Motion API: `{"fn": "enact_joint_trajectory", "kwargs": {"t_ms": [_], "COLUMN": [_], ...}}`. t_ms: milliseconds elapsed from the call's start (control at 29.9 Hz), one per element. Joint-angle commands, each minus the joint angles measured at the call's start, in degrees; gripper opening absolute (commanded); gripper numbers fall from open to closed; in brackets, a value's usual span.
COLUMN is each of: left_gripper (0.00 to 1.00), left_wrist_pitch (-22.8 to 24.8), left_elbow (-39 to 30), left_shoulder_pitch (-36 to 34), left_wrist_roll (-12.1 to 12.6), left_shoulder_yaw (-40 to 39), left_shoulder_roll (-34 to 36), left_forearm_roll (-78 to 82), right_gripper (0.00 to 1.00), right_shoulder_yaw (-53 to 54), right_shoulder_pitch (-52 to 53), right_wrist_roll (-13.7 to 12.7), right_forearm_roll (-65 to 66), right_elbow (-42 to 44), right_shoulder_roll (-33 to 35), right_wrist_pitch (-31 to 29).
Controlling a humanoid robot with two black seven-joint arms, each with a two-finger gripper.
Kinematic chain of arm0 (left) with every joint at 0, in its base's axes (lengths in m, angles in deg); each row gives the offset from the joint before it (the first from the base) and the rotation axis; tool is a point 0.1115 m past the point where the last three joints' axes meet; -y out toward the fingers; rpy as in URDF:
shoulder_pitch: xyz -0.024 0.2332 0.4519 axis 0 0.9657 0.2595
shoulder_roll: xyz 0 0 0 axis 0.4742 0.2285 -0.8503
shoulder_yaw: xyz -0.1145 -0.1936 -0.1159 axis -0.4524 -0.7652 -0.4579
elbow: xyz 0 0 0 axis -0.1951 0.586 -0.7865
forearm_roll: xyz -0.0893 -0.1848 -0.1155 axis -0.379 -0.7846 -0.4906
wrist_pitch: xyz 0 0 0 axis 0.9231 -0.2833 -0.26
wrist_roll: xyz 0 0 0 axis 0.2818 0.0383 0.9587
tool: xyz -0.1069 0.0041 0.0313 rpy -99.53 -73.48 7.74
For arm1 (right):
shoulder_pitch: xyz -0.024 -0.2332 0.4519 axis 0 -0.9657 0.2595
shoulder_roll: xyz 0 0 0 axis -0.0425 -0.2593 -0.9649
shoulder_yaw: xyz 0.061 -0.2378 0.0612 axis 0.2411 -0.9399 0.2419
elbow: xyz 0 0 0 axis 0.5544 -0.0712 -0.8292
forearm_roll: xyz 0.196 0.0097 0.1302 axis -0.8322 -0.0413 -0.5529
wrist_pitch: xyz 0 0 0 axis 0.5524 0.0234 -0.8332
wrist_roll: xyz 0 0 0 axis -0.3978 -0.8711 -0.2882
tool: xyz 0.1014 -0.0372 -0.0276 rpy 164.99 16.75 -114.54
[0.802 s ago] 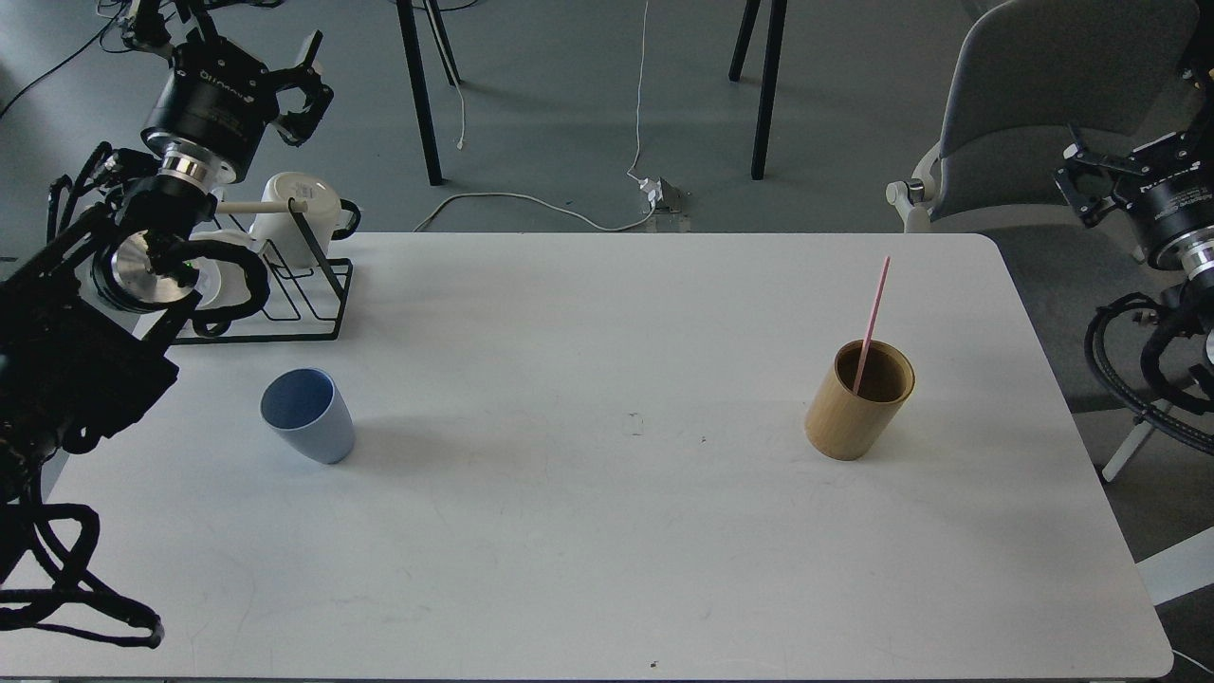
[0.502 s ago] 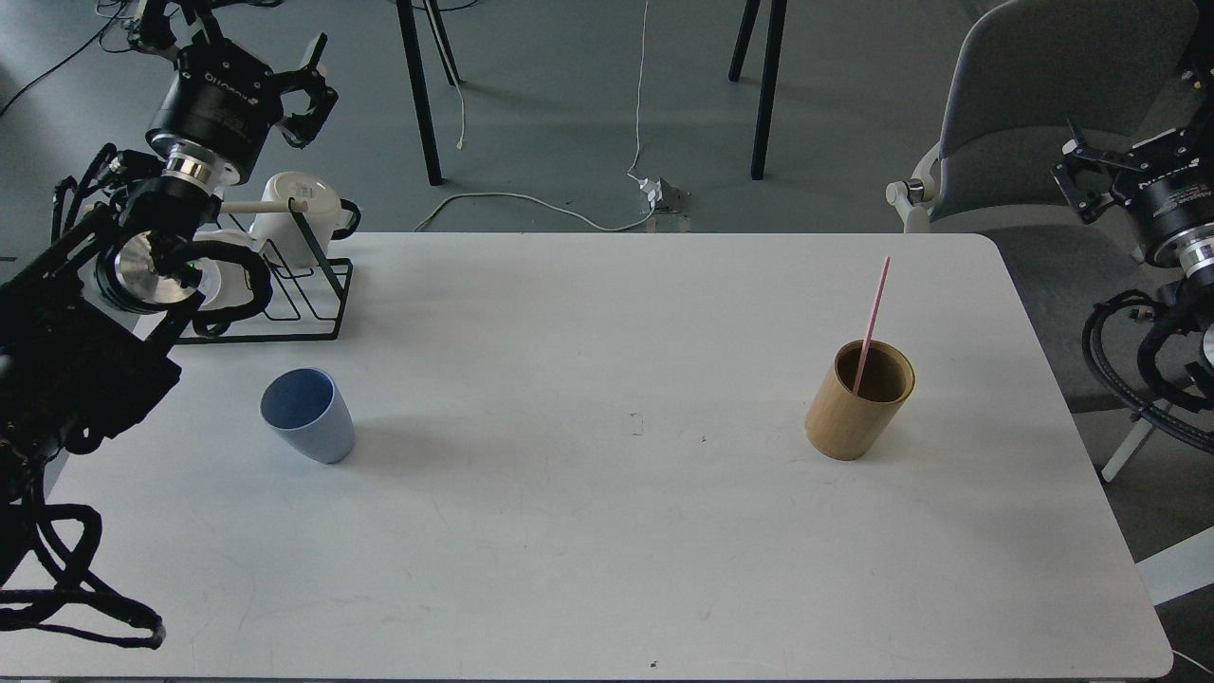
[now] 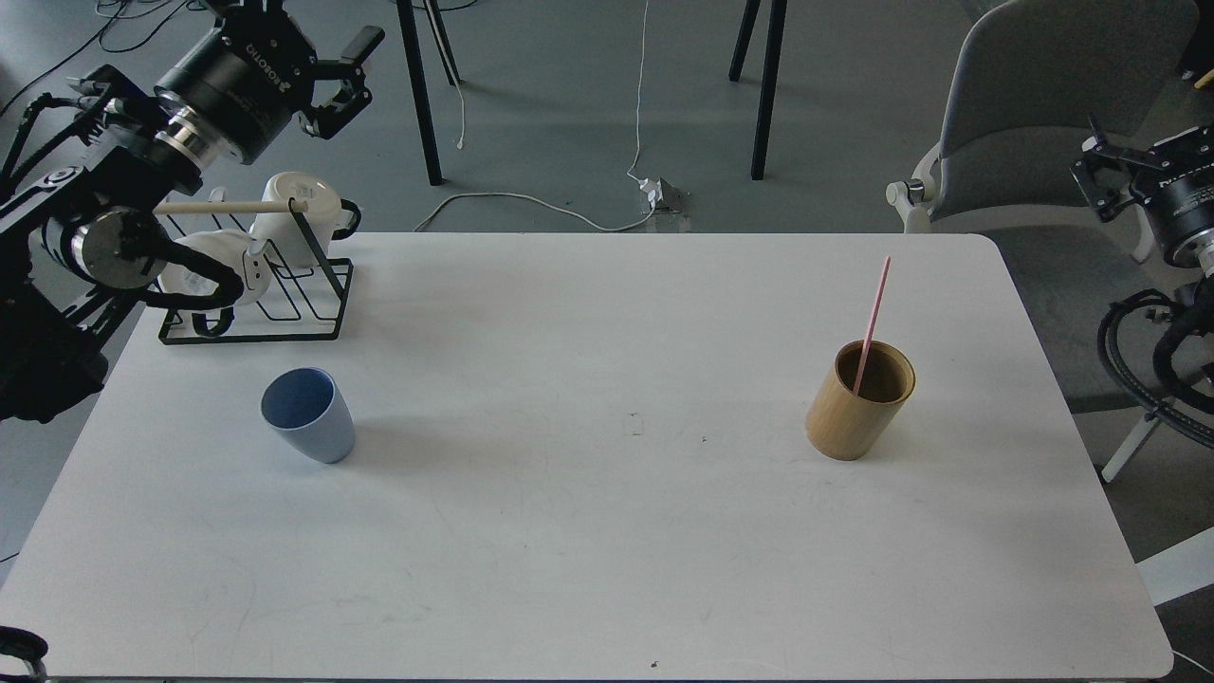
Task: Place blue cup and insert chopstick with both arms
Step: 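Reach the left gripper down toward the light blue cup, then grasp the light blue cup with the left gripper and lift it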
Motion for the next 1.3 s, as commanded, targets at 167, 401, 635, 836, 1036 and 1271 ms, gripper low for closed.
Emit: {"fn": "enact_joint_trajectory", "kwargs": {"t_ms": [167,401,635,836,1036,1271], "left_gripper": [0.96,0.83,0.65,0.61,0.55,0.46], "left_wrist_pitch": [0.4,-0.3,-2.0,-8.4,-11.0,-12.0], "left_elbow": [-14.2,-19.5,-18.1,-13.2,-7.9,-0.1], "left_shoulder_pitch": [1.4,5.1,6.6,6.6,6.6,6.6], "left_wrist_roll": [-0.6,-2.5,-4.9,-5.2,-6.1,-7.4], "left_shoulder_yaw": [0.9,6.8,12.6,21.3,25.4,27.2], "left_shoulder_roll": [14.0,21.6,21.6,21.0,18.1,13.4], "left_forearm_roll": [34.9,62.1,69.2,79.7,86.0,86.2], "right_gripper": [0.99,0.99,0.99,0.99,0.99,0.99], "right_shoulder_yaw": [0.0,0.0,-0.1,0.0,0.0,0.0], "right_shoulder_pitch": [-0.2,-0.2,-0.3,-0.2,-0.2,-0.2], "right_wrist_roll": [0.1,0.1,0.1,0.1,0.1,0.2], "right_forearm_roll": [0.0,0.0,0.0,0.0,0.0,0.0], "right_elbow": [0.3,0.4,0.5,0.3,0.4,0.4], "right_shoulder_roll": [0.2,1.1,1.6,1.6,1.6,1.6], "right_wrist_pitch": [0.0,0.0,0.0,0.0,0.0,0.0]}}
